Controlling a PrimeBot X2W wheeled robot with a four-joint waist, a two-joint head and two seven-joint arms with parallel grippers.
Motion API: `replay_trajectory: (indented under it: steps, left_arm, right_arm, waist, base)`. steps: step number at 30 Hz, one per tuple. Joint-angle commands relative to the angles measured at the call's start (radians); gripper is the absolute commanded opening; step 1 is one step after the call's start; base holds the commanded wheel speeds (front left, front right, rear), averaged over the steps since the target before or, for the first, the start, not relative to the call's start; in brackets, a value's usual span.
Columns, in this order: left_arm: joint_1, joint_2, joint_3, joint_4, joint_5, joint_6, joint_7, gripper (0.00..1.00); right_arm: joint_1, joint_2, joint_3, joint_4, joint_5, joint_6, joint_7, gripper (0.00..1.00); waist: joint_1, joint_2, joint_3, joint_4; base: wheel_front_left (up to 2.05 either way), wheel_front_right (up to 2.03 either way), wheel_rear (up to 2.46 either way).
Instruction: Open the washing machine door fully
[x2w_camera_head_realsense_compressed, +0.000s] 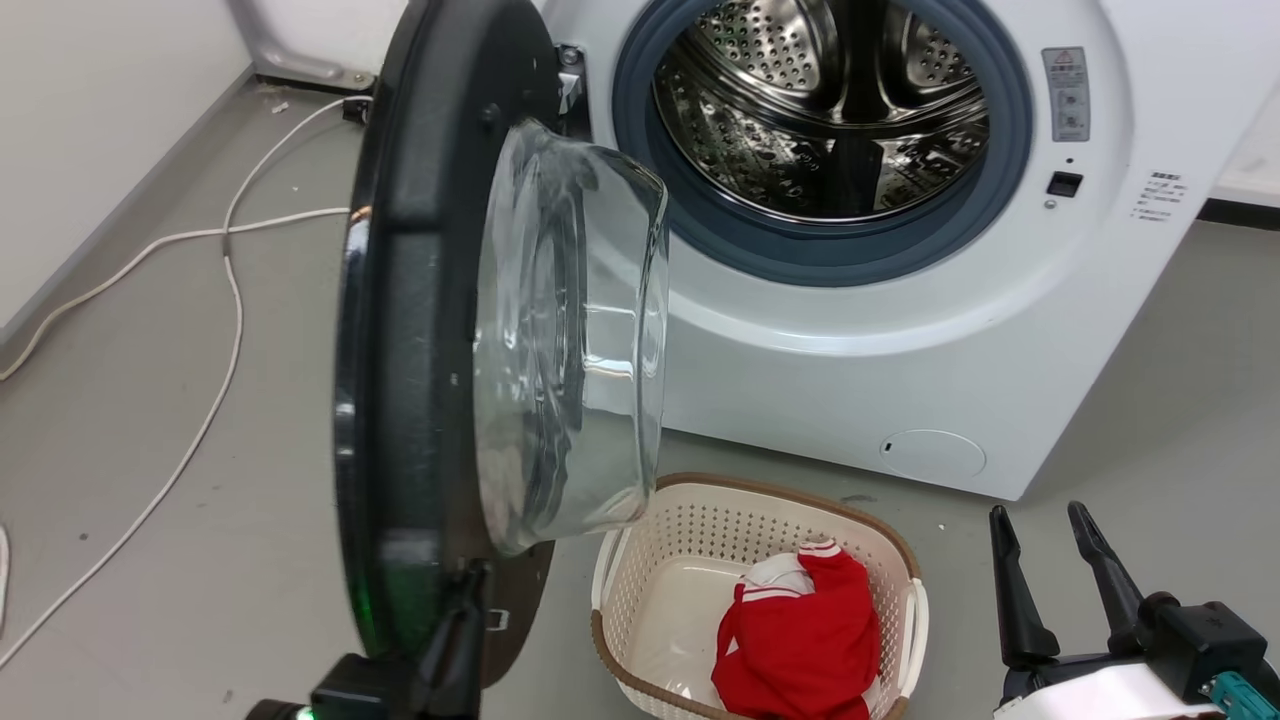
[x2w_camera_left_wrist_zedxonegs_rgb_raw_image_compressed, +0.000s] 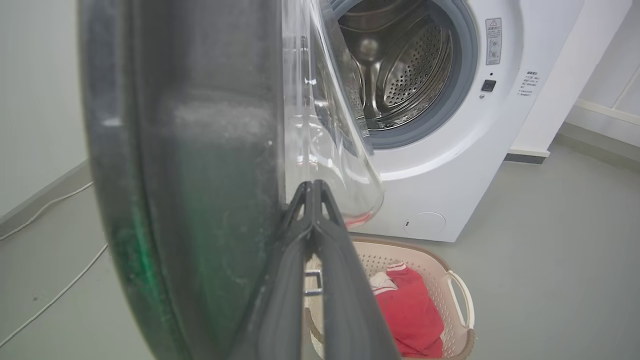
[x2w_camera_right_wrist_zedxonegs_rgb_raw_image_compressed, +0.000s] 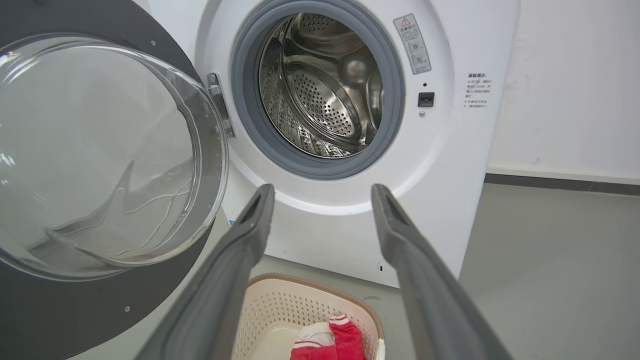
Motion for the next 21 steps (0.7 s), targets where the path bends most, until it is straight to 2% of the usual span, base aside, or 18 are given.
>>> replay_trajectory:
  steps: [1, 14, 21]
  left_arm:
    - [-0.001, 0.011, 0.025, 0.0, -0.002, 0.015, -0.009, 0.0]
    - [-0.073, 0.071, 0.23, 0.116, -0.077, 0.07, -0.09, 0.0]
    - [-0.131, 0.111, 0.342, 0.215, -0.139, 0.06, -0.155, 0.0]
  right_arm:
    - [0.008, 0.002, 0.0, -0.003, 0.003, -0.001, -0.003, 1.0]
    - [-0.025, 0.002, -0.003, 0.001, -0.006, -0.001, 0.008, 1.0]
    - [-0.038, 0.002, -0.012, -0.007, -0.015, -0.001, 0.016, 1.0]
  waist:
    - [0.0, -0.0001, 0.005, 0.007]
    - [0.0, -0.0001, 0.033, -0.015]
    - [0.0, -0.0001, 0.063, -0.033]
  base:
    - [0.0, 0.0, 0.0]
    - [0.0, 0.0, 0.0]
    - [0.0, 0.0, 0.0]
